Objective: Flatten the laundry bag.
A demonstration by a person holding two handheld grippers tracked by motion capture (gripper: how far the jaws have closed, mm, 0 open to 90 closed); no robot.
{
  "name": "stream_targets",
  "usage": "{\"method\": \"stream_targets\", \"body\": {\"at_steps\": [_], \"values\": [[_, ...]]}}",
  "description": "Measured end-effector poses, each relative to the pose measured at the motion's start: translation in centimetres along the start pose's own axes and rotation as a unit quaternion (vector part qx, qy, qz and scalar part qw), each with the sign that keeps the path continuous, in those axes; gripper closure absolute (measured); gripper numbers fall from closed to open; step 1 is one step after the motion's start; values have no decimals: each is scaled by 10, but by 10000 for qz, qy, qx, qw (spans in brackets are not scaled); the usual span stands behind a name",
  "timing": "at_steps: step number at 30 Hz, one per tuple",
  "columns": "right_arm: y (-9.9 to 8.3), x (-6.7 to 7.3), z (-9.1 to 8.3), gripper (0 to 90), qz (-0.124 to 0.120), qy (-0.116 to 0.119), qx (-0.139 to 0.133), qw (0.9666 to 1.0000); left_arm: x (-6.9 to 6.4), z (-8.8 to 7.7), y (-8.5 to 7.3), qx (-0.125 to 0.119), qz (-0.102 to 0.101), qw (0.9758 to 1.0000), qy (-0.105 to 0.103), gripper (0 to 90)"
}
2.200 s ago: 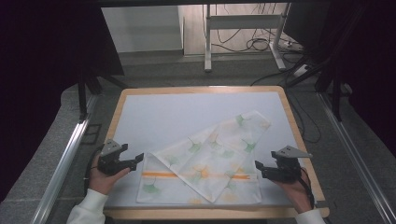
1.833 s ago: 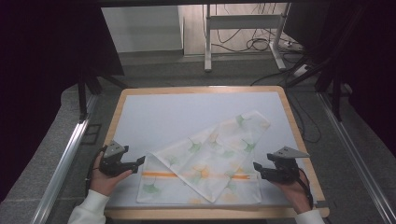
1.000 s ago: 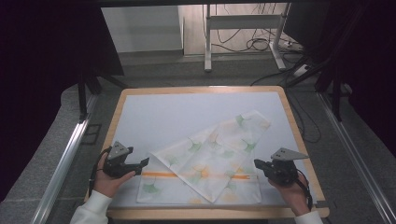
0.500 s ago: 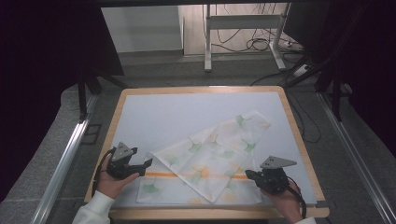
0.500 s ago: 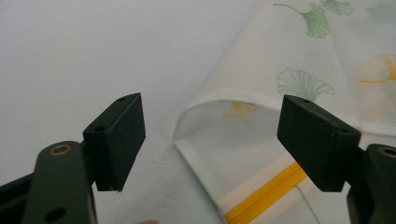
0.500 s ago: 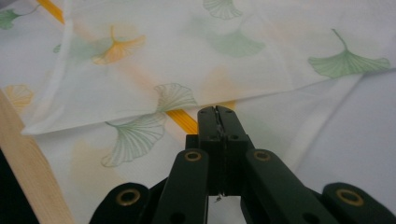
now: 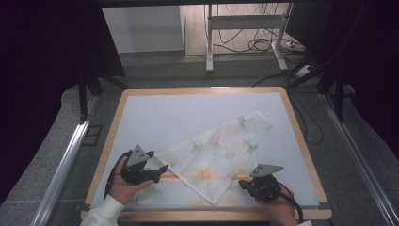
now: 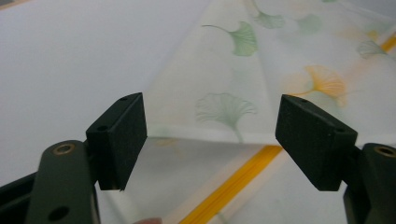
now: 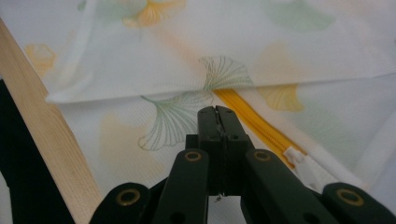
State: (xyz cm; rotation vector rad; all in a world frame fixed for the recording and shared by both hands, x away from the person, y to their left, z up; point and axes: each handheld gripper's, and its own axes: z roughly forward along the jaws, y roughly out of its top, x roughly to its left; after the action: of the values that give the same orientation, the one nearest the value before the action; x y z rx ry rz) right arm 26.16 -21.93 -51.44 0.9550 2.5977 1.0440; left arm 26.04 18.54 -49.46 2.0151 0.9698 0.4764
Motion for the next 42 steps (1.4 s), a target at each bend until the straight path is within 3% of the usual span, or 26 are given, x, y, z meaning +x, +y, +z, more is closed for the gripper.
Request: {"method": "stream_targets", "body": {"at_steps": [1,2,5,11,14,21,33,42], "values": [[0,0,0,897,0,0,0,10000,0,0,0,0,0,10000,0,252],[-1,0,6,898,-51,-65,212,9997,-5,2,2,23,49,10000,-32,254],[-1,0,6,899,14,-33,217,9998,-18,5,8,15,179,9997,-165,256],[0,-2,6,899,63,28,235,9997,-31,13,15,62,281,9991,-296,258],[0,-2,6,899,35,31,254,9997,-44,20,23,89,479,9980,-414,271],[0,-5,6,899,88,107,235,9996,-63,31,31,157,668,9959,-582,267],[-1,-6,6,898,94,164,222,9996,-77,37,31,235,746,9942,-733,265],[-1,-7,6,898,102,199,239,9995,-96,55,33,438,867,9904,-980,252]]}}
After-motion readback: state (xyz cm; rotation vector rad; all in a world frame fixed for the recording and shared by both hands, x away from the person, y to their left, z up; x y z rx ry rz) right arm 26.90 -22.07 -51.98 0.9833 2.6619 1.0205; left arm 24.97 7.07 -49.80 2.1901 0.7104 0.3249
